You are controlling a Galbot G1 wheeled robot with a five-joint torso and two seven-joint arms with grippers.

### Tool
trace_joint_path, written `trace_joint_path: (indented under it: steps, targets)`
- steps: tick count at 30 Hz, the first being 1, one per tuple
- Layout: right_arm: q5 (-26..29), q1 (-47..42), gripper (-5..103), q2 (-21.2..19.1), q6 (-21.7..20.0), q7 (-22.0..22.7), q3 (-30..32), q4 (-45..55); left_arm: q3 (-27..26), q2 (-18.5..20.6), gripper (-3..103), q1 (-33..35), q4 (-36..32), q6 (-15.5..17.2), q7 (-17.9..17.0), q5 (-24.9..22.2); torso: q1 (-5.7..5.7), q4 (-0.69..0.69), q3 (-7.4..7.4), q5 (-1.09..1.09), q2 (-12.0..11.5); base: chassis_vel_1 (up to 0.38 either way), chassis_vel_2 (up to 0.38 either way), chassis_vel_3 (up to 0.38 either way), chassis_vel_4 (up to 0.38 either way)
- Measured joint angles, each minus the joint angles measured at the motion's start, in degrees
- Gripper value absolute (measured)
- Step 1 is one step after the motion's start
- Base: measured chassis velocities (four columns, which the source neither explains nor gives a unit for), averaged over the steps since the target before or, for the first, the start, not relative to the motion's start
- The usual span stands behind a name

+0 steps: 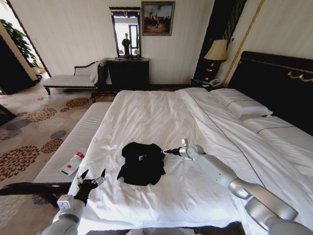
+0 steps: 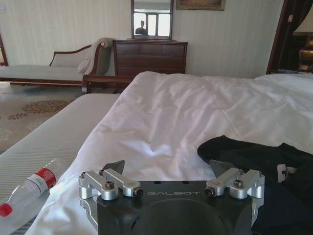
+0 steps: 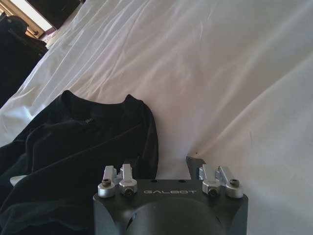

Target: Fold the clothes on the bed.

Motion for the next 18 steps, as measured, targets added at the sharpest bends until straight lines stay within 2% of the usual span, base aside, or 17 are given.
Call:
trace_joint_path:
  steps: [3, 4, 6, 7, 9, 12, 15, 18]
  targets:
    - [-0.04, 0.13, 44, 0.51, 0.0, -0.05, 0.04, -0.3, -0.01, -0.02, 98, -1.0, 0.61, 0.26, -0.24, -0.43, 0.0, 0.0, 0.0, 0.0, 0.0, 0.0, 0.0, 0.0, 0.0]
    - [-0.04, 0.13, 44, 0.51, 0.0, -0.05, 0.04, -0.3, -0.01, -0.02, 98, -1.0, 0.61, 0.26, -0.24, -0.43, 0.0, 0.0, 0.0, 0.0, 0.0, 0.0, 0.0, 0.0, 0.0]
    - [-0.04, 0.25, 33, 0.75, 0.0, -0.17, 0.02, -0.47, -0.43, 0.15, 98, -1.72, 0.92, 0.59, -0.63, -1.15, 0.0, 0.0, 0.0, 0.01, 0.0, 0.0, 0.0, 0.0, 0.0]
    - [-0.04, 0.25, 33, 0.75, 0.0, -0.17, 0.02, -0.47, -0.43, 0.15, 98, -1.72, 0.92, 0.59, -0.63, -1.15, 0.0, 0.0, 0.0, 0.01, 0.0, 0.0, 0.0, 0.0, 0.0]
    - [-0.14, 0.33, 22, 0.65, 0.0, -0.4, -0.44, -0.47, -0.82, 0.46, 98, -2.1, 1.06, 0.8, -0.79, -1.82, 0.0, 0.0, 0.0, 0.0, 0.0, 0.0, 0.0, 0.0, 0.0]
    - [-0.38, 0.34, 18, 0.5, 0.02, -0.55, -0.83, -0.4, -1.0, 0.64, 98, -2.32, 1.19, 0.89, -0.83, -2.28, 0.0, -0.01, 0.0, 0.01, 0.0, 0.0, 0.0, 0.0, 0.0]
    - [-0.49, 0.33, 3, 0.44, 0.04, -0.72, -0.89, -0.24, -0.94, 0.69, 98, -2.82, 1.49, 1.1, -0.96, -2.68, 0.0, 0.0, 0.0, 0.01, 0.0, 0.0, 0.0, 0.0, 0.0]
    - [-0.5, 0.33, 1, 0.35, 0.04, -0.74, -0.94, -0.07, -0.74, 0.73, 98, -3.21, 1.72, 1.26, -1.07, -2.92, 0.0, 0.0, 0.0, 0.0, 0.0, 0.0, 0.0, 0.0, 0.0]
